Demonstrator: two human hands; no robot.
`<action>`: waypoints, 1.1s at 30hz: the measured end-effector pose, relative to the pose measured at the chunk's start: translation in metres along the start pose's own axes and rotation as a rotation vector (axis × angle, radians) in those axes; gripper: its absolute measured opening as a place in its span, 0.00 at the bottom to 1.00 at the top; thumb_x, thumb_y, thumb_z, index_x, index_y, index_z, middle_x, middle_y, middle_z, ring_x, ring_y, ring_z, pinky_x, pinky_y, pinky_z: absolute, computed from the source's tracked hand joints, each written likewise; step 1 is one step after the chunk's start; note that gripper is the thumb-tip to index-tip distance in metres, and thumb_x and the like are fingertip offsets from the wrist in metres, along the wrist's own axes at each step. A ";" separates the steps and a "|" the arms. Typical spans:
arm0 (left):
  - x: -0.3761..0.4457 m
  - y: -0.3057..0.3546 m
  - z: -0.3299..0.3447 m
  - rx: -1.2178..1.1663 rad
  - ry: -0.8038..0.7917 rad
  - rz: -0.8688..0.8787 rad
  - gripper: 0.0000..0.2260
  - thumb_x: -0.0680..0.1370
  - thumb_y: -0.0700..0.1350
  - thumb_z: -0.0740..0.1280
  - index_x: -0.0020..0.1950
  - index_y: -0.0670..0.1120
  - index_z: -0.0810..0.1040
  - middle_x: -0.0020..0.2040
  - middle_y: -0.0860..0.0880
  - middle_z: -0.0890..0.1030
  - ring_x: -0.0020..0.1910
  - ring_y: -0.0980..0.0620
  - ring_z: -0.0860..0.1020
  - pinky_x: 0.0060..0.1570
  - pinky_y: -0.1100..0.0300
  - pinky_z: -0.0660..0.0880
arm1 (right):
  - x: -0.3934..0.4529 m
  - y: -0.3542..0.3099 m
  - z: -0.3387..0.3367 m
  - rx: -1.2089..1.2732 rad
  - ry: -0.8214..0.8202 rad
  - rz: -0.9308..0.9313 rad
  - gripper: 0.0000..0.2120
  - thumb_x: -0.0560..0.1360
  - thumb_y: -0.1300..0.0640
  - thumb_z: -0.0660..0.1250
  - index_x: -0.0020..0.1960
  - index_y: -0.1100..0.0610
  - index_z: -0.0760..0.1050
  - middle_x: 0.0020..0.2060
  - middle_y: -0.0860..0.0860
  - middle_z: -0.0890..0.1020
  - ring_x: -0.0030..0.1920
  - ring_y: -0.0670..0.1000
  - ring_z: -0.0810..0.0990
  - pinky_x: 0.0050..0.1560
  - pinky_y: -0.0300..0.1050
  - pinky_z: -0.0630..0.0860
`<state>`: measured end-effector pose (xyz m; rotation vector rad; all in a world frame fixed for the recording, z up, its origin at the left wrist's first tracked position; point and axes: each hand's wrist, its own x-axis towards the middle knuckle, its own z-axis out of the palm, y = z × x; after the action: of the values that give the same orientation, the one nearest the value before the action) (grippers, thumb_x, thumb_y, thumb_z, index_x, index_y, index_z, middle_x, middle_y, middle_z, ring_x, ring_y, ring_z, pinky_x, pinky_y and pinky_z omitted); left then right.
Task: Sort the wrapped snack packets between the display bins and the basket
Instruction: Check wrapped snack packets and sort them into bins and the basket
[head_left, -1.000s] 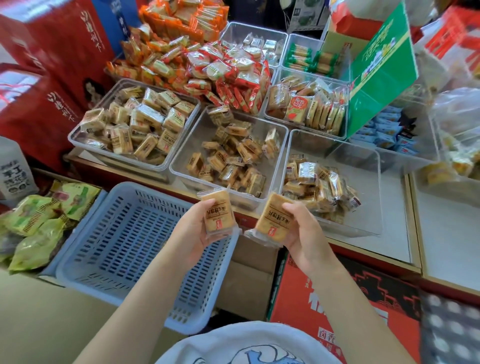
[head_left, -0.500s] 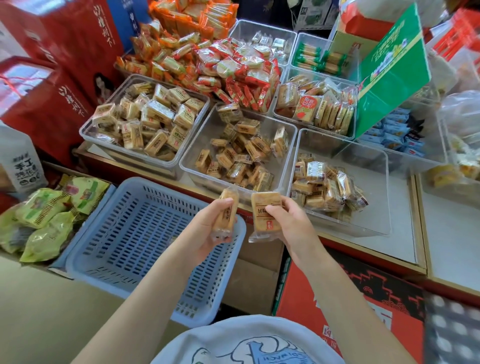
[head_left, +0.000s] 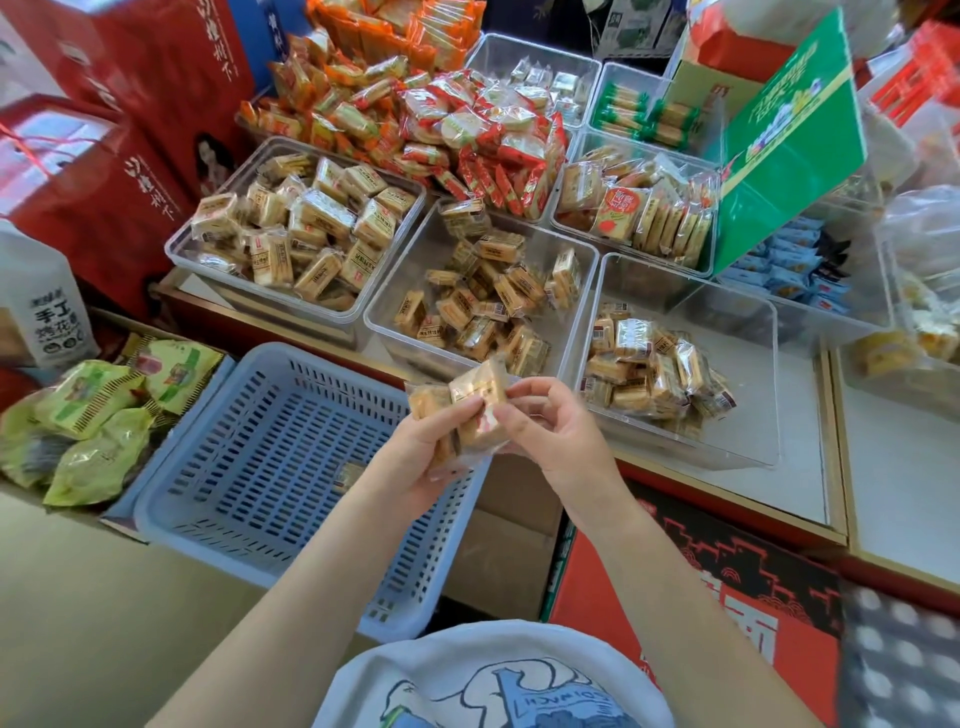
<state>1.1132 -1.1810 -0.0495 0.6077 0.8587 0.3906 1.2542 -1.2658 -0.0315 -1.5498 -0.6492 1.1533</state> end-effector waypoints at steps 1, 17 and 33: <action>0.000 0.000 -0.003 -0.028 0.020 -0.028 0.09 0.76 0.46 0.72 0.50 0.43 0.87 0.46 0.43 0.84 0.40 0.48 0.78 0.40 0.59 0.71 | -0.001 -0.002 -0.001 0.039 -0.017 -0.003 0.11 0.78 0.59 0.72 0.59 0.60 0.77 0.52 0.58 0.84 0.53 0.56 0.85 0.54 0.52 0.84; -0.007 -0.004 -0.025 0.089 0.198 -0.012 0.16 0.76 0.46 0.74 0.61 0.40 0.78 0.46 0.43 0.87 0.41 0.48 0.84 0.40 0.58 0.78 | 0.003 0.000 0.006 -0.187 0.055 -0.059 0.03 0.80 0.64 0.68 0.48 0.58 0.79 0.39 0.52 0.84 0.40 0.48 0.82 0.44 0.41 0.81; -0.022 -0.011 -0.055 0.759 0.294 0.501 0.27 0.67 0.47 0.83 0.61 0.54 0.74 0.51 0.57 0.80 0.47 0.64 0.78 0.43 0.72 0.73 | 0.013 0.000 0.054 -0.157 0.131 0.035 0.03 0.78 0.60 0.72 0.47 0.60 0.80 0.39 0.58 0.86 0.31 0.48 0.79 0.31 0.39 0.74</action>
<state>1.0573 -1.1829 -0.0707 1.5110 1.1376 0.6180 1.2099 -1.2320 -0.0352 -1.7599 -0.6394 1.0370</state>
